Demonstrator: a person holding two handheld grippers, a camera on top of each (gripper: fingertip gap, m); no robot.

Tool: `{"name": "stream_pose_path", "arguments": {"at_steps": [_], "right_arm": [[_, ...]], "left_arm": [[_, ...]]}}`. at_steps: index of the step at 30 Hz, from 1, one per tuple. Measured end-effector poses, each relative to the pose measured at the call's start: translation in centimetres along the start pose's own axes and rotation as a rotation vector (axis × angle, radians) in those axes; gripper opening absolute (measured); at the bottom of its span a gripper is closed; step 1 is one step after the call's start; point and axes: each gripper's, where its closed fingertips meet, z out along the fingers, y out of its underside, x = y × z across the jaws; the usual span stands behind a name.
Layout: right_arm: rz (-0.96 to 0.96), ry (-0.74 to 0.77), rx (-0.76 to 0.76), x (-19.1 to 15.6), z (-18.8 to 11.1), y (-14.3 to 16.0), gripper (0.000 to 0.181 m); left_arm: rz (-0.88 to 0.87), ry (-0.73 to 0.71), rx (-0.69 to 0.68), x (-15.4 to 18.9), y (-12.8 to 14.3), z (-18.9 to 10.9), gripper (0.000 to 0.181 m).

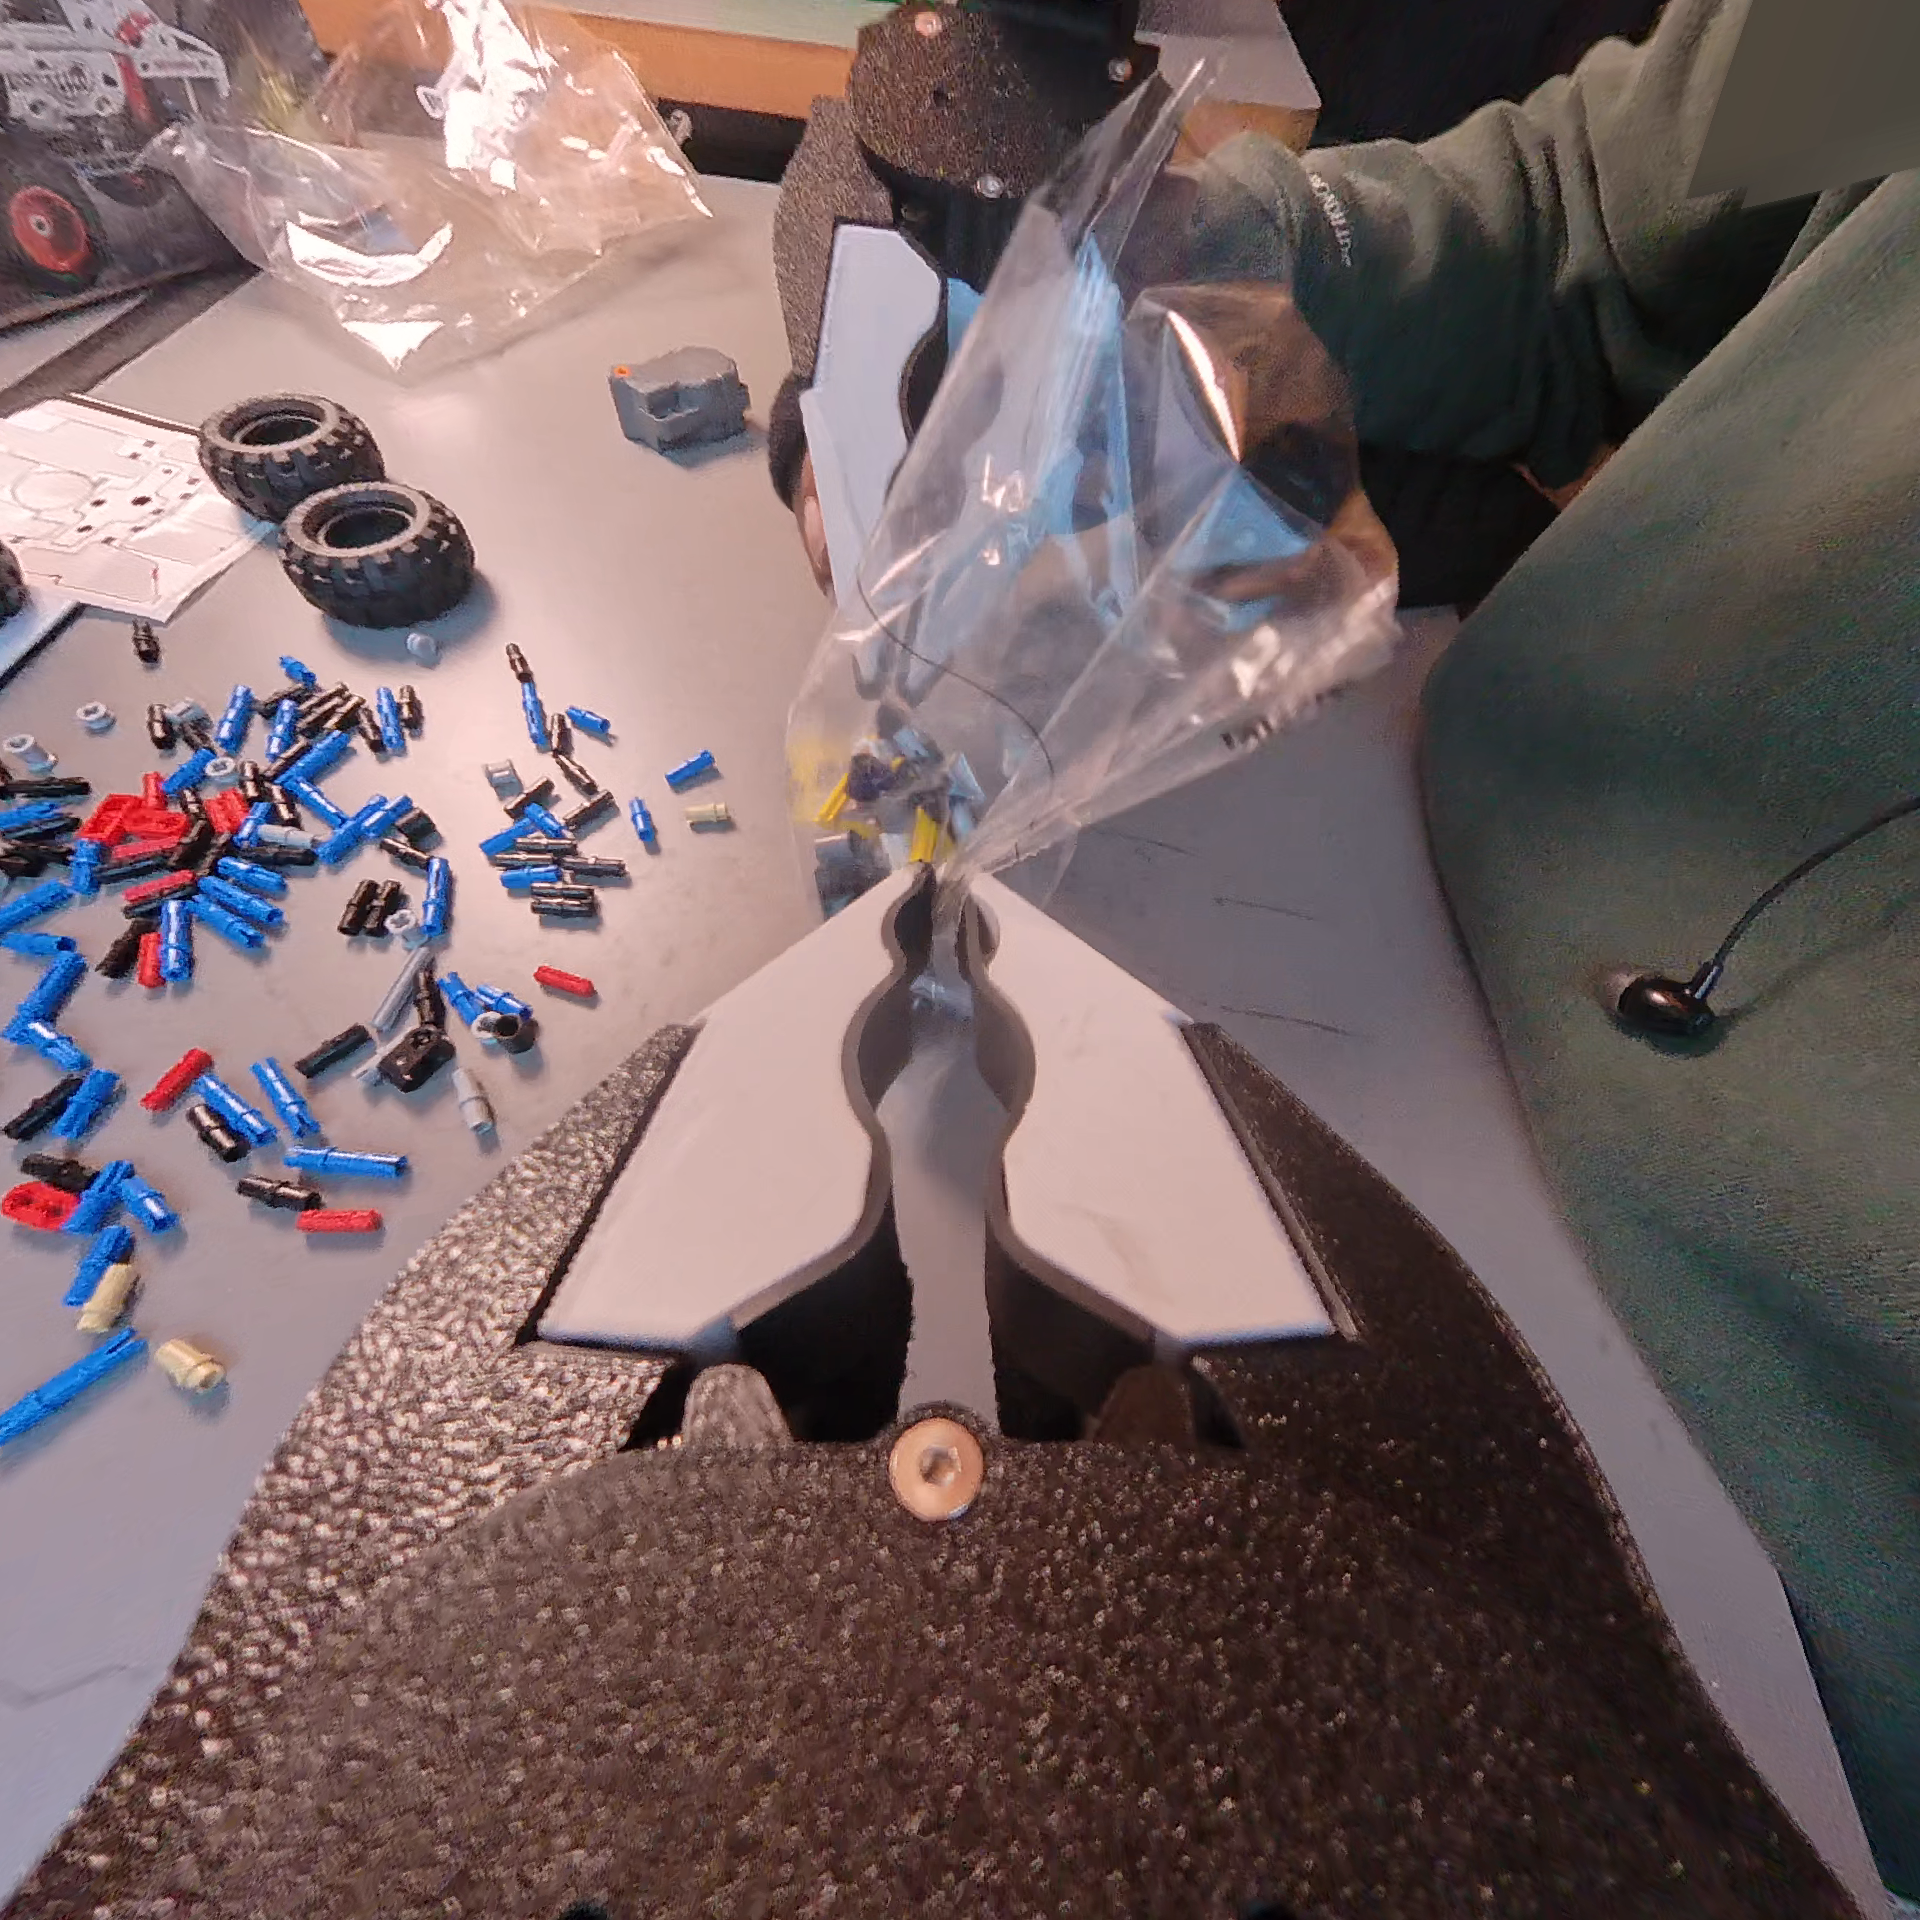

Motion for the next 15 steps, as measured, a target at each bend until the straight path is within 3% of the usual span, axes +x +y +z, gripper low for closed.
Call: {"name": "stream_pose_path", "arguments": {"at_steps": [3,8,9,11,15], "right_arm": [[0.031,0.016,-0.117,0.3,0.3,3.1,0.001],[0.075,0.008,-0.091,0.4,0.0,2.6,0.025],[0.075,0.0,-0.093,0.2,0.1,2.7,0.023],[0.058,-0.006,-0.092,-0.1,0.5,2.7,0.004],[0.096,-0.046,-0.006,-0.4,-0.3,0.6,0.001]], "left_arm": [[-0.028,-0.049,-0.085,-1.3,1.9,0.1,0.005],[-0.081,-0.032,-0.075,-1.3,2.4,-0.1,0.013],[-0.09,-0.022,-0.068,-1.2,2.3,-0.1,0.014],[-0.088,-0.021,-0.082,-1.2,2.3,0.2,0.007],[-0.131,-0.004,-0.043,-1.1,1.2,0.1,0.003]]}}
